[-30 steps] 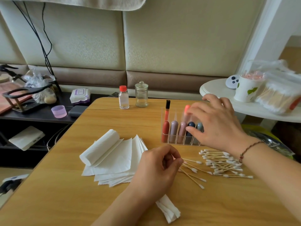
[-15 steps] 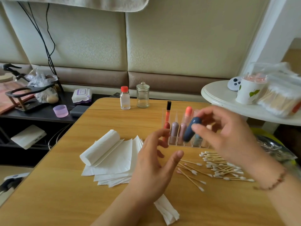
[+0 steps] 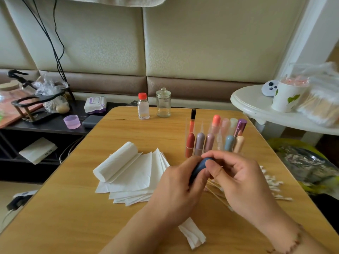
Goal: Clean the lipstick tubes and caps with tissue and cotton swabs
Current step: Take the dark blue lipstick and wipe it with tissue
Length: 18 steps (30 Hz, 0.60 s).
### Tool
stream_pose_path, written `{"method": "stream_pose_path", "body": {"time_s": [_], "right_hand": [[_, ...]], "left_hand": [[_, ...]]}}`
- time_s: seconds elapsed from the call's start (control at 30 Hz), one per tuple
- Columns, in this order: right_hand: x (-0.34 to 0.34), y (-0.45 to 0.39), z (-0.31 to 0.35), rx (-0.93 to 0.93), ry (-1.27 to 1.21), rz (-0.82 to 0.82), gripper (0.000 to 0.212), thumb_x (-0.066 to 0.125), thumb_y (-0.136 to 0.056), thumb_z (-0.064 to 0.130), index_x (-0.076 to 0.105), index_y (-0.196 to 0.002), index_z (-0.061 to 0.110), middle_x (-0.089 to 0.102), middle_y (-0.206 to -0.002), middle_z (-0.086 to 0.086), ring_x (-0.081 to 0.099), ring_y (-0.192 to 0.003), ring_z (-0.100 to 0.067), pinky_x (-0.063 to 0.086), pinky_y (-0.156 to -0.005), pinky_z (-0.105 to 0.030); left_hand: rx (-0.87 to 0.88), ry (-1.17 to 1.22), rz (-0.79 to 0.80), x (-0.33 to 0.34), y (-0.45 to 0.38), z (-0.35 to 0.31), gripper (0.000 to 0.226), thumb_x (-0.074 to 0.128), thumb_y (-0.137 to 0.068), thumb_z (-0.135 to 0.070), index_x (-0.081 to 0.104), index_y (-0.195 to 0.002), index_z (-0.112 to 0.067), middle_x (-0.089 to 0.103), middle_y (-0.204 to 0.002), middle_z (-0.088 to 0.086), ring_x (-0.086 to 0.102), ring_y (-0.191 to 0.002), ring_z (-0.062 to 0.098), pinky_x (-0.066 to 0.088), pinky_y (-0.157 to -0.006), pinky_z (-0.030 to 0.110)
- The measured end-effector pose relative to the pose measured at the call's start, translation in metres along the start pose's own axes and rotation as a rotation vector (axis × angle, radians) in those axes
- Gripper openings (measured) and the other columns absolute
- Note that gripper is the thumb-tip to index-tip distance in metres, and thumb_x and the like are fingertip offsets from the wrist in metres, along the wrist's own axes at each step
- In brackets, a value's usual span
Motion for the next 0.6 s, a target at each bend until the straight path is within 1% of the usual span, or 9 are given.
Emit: {"method": "stream_pose_path", "body": {"time_s": [0.1,0.17,0.23,0.37,0.43,0.47,0.53,0.57,0.6], "right_hand": [[0.001,0.001,-0.004,0.039,-0.060,0.003,0.015,0.066,-0.085,0.024,0.077,-0.095,0.024,0.077,-0.085,-0.003,0.074,-0.080,-0.016,0.058,-0.064,-0.021],[0.001,0.001,-0.005,0.050,-0.090,0.012,0.017,0.066,-0.081,0.028,0.079,-0.092,0.024,0.076,-0.084,-0.005,0.073,-0.080,-0.017,0.058,-0.064,-0.023],[-0.001,0.000,-0.007,0.059,-0.122,0.015,0.017,0.067,-0.081,0.027,0.080,-0.090,0.025,0.076,-0.084,-0.007,0.074,-0.081,-0.019,0.059,-0.064,-0.024],[-0.003,0.000,-0.008,0.053,-0.124,0.027,0.019,0.068,-0.089,0.007,0.079,-0.089,0.023,0.077,-0.083,-0.008,0.075,-0.081,-0.021,0.059,-0.063,-0.023],[-0.004,0.000,-0.001,-0.002,-0.054,0.023,0.015,0.068,-0.089,0.013,0.077,-0.092,0.024,0.077,-0.082,-0.002,0.074,-0.076,-0.015,0.058,-0.062,-0.021],[-0.007,-0.001,0.003,-0.042,-0.007,-0.008,0.012,0.067,-0.087,0.020,0.076,-0.094,0.024,0.076,-0.081,0.003,0.072,-0.074,-0.012,0.057,-0.061,-0.020],[-0.018,-0.004,0.007,-0.111,0.067,-0.116,0.016,0.065,-0.084,0.035,0.074,-0.093,0.027,0.074,-0.080,0.009,0.068,-0.070,-0.007,0.053,-0.062,-0.016],[-0.024,-0.006,0.007,-0.129,0.057,-0.166,0.017,0.064,-0.083,0.039,0.072,-0.092,0.027,0.073,-0.080,0.010,0.066,-0.070,-0.007,0.052,-0.063,-0.015],[-0.028,-0.007,0.007,-0.142,0.036,-0.206,0.018,0.063,-0.083,0.041,0.071,-0.092,0.028,0.073,-0.081,0.010,0.066,-0.071,-0.007,0.051,-0.064,-0.015]], "left_hand": [[0.005,-0.027,0.018,0.000,0.001,0.004,0.013,0.055,-0.099,-0.034,0.063,-0.104,-0.024,0.051,-0.058,-0.016,0.046,-0.050,0.007,0.028,-0.051,0.011],[0.014,-0.052,0.014,-0.002,0.002,0.004,0.012,0.056,-0.098,-0.036,0.063,-0.104,-0.028,0.051,-0.058,-0.017,0.046,-0.049,0.008,0.029,-0.050,0.012],[0.019,-0.072,0.007,-0.003,0.002,0.003,0.015,0.056,-0.098,-0.039,0.065,-0.106,-0.030,0.052,-0.057,-0.019,0.047,-0.047,0.006,0.029,-0.049,0.011],[0.008,-0.063,0.019,-0.004,0.000,0.003,0.022,0.058,-0.096,-0.040,0.064,-0.114,-0.030,0.056,-0.061,-0.026,0.050,-0.049,0.003,0.030,-0.051,0.008],[-0.015,-0.037,0.036,-0.002,0.000,0.005,0.030,0.059,-0.093,-0.047,0.059,-0.119,-0.033,0.058,-0.062,-0.023,0.050,-0.050,0.002,0.031,-0.051,0.009],[-0.040,-0.014,0.043,-0.001,0.000,0.008,0.038,0.059,-0.090,-0.053,0.055,-0.123,-0.034,0.058,-0.061,-0.017,0.049,-0.050,0.002,0.032,-0.050,0.010],[-0.090,0.040,0.041,-0.002,0.001,0.013,0.053,0.059,-0.084,-0.063,0.046,-0.127,-0.036,0.057,-0.064,-0.003,0.046,-0.052,0.002,0.034,-0.052,0.013],[-0.117,0.078,0.023,-0.004,0.002,0.014,0.050,0.056,-0.086,-0.064,0.044,-0.127,-0.038,0.056,-0.067,-0.001,0.044,-0.054,0.002,0.034,-0.053,0.014],[-0.145,0.133,-0.004,-0.007,0.001,0.016,0.042,0.052,-0.089,-0.059,0.043,-0.126,-0.040,0.055,-0.069,-0.002,0.042,-0.057,0.002,0.035,-0.055,0.015]]}}
Point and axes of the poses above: each hand's wrist, its own y-axis away from the middle knuckle, its own x-axis out of the palm, z = x × y, the point moved 6 cm from there along -y, towards the middle knuckle
